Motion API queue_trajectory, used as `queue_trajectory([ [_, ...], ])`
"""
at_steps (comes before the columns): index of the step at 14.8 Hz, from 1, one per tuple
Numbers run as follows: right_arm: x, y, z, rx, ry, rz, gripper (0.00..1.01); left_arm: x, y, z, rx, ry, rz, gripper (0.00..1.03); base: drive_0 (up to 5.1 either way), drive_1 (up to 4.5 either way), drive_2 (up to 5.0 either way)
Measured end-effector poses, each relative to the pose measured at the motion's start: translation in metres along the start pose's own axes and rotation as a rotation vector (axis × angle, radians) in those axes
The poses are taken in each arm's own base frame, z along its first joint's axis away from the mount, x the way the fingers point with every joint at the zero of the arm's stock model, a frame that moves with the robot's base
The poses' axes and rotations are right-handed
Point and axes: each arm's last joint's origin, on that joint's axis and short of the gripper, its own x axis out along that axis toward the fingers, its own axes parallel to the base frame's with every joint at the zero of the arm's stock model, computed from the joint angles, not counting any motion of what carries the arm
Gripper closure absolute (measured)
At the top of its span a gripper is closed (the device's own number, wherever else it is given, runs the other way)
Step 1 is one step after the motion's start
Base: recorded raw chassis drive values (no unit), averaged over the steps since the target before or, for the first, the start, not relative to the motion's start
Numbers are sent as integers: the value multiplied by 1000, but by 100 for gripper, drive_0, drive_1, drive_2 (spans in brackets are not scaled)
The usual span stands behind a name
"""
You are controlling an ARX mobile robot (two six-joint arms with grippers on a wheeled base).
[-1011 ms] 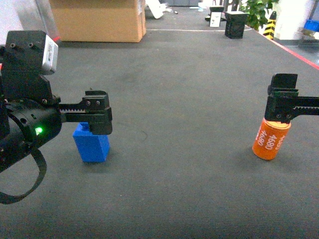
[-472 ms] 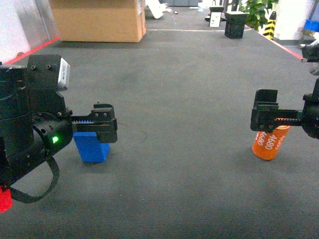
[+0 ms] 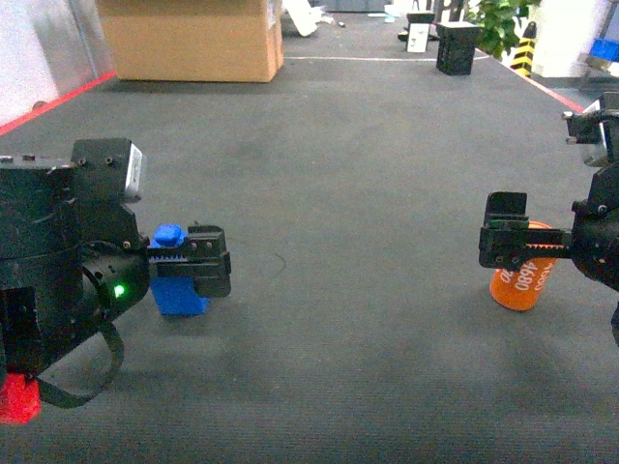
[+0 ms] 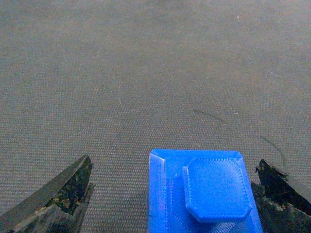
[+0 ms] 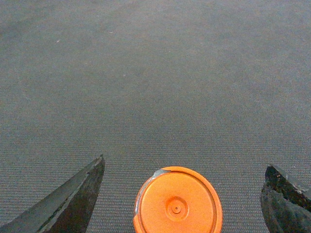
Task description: Sort blue parts and orange caps into right shelf containers
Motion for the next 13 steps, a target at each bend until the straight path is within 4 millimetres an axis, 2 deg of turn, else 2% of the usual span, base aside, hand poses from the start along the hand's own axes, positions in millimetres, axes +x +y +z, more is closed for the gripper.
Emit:
queue_trajectory([
  [3,7,0,-6,2,17,-3,3,6,2,-5,-5,11,6,5,0,0,0],
  [5,14,0,-17,-1,51,-7,3,16,7,-16,-24,44,21,5,0,0,0],
  [6,17,0,-23,3,71,-9,3,19,8,-17,-29,45,24,5,0,0,0],
  [13,22,0,-32,5,97,-28,3,24,7,-17,-28,47,22,5,0,0,0],
])
